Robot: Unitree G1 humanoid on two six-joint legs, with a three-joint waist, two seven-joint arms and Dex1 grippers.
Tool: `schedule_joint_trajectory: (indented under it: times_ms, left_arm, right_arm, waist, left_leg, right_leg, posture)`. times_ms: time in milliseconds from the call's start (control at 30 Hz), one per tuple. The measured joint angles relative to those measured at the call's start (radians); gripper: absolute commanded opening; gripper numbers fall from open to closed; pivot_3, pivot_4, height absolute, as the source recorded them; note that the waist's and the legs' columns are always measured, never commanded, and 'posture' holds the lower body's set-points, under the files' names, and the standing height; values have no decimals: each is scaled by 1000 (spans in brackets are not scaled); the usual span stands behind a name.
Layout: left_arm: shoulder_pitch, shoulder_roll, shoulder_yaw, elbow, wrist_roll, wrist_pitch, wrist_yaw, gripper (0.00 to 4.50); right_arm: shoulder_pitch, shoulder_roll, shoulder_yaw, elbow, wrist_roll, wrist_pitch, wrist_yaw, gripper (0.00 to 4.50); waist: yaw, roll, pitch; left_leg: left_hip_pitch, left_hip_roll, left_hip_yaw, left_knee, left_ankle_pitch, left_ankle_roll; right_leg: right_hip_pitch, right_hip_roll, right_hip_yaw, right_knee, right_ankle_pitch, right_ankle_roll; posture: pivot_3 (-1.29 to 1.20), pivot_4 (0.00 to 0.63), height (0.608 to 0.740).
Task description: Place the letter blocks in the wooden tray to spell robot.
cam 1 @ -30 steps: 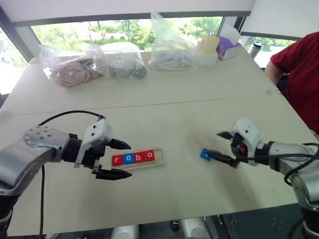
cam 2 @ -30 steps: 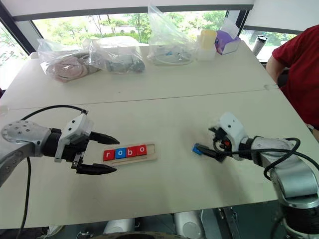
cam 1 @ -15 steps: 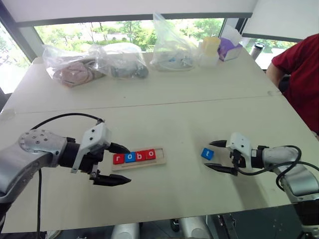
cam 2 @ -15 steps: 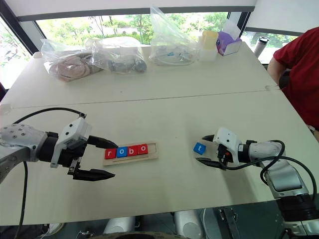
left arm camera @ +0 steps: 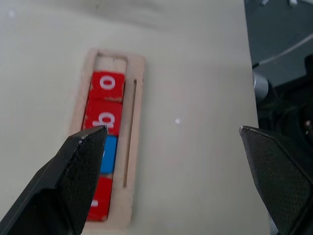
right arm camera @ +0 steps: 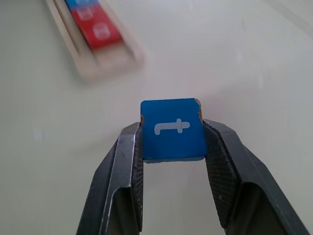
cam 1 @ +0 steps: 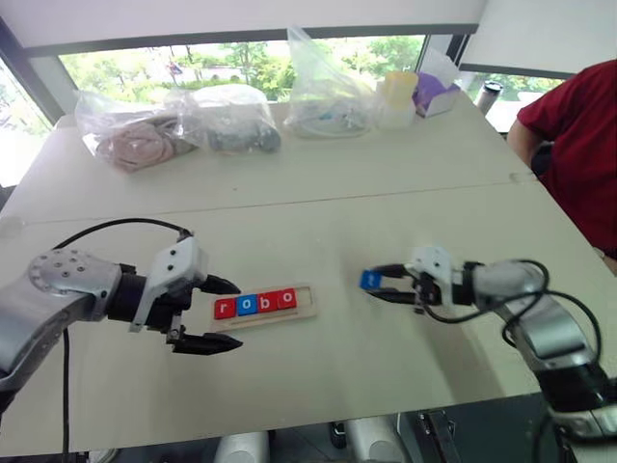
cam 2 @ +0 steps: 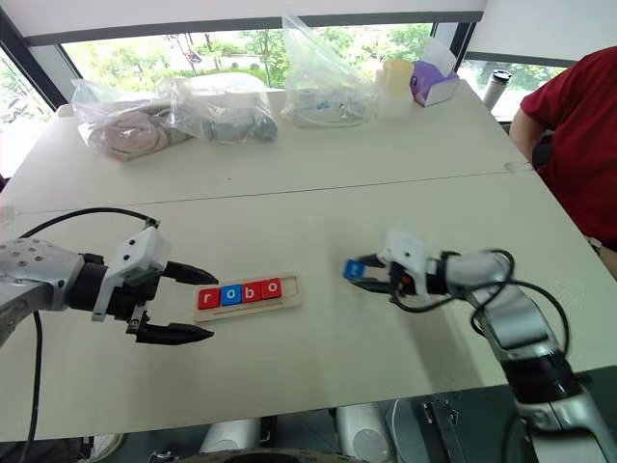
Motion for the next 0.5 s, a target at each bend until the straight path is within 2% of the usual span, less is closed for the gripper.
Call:
schedule_joint_trajectory:
  times_ms: [100, 233, 500]
  left_arm:
    - [20, 3, -4, 6, 24, -20, -9, 4500]
    - [43, 3, 6, 2, 26, -18, 1, 4500]
    - [120, -16, 67, -55, -5, 11, 53, 4500]
  right_arm:
    - [-91, 54, 101, 10, -23, 0, 24, 1164]
    - [-155, 94, 208, 124, -80, -36, 68, 1164]
    - [-241, 148, 274, 303, -137, -139, 132, 1164]
  waist:
    - [12, 0, 0]
    - [18, 0, 0]
    - [12, 0, 0]
  left_leg:
    - [-2, 0, -1, 0, 0, 0]
    - [-5, -1, 1, 5, 0, 0]
    - [-4, 0, 0, 8, -1, 1]
  right_leg:
    - [-1, 0, -2, 0, 0, 0]
    - [0, -3, -1, -1, 0, 0]
    - [1, -2, -1, 0, 2, 1]
  posture:
    - [0, 150, 740]
    - [0, 150, 740]
    - [0, 150, 740]
